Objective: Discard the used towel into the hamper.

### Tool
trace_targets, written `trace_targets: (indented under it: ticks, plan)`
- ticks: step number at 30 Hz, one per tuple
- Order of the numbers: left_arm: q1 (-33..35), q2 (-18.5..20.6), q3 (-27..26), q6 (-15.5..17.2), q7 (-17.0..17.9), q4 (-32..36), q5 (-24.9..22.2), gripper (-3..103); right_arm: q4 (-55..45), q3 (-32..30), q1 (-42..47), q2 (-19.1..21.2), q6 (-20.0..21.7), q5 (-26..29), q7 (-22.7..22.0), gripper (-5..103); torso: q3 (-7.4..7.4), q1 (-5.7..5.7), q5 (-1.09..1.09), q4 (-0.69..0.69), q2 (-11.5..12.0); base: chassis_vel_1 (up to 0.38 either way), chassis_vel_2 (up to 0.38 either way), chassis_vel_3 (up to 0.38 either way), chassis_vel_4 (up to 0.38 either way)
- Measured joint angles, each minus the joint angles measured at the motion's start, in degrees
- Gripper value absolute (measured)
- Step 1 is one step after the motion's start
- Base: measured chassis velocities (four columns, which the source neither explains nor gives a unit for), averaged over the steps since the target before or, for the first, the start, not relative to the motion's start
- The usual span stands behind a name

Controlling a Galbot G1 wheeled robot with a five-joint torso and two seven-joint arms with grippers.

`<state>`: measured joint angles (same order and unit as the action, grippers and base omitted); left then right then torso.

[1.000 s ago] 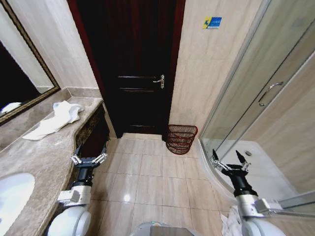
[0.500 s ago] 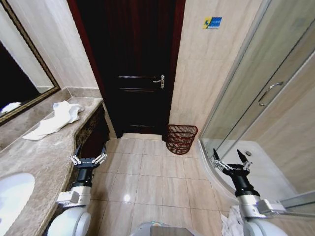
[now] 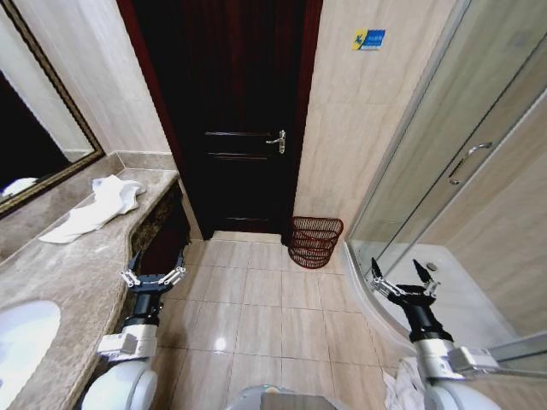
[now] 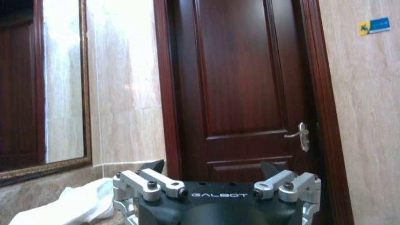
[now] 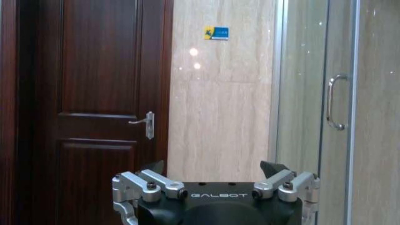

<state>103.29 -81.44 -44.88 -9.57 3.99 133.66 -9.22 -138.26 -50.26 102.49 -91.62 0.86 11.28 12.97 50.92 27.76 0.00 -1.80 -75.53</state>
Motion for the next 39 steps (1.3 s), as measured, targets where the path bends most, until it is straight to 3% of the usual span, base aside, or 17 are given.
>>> trace_targets:
  ticks: [39]
  plan:
    - [0.4, -0.4, -0.6, -3.4, -0.5, -1.8, 2.1, 100, 0.3, 0.0, -0.2, 0.0, -0.5, 0.1, 0.0, 100, 0.00, 0.01, 0.00, 0.00, 0.0, -0.065, 0.060, 0.064, -0.068]
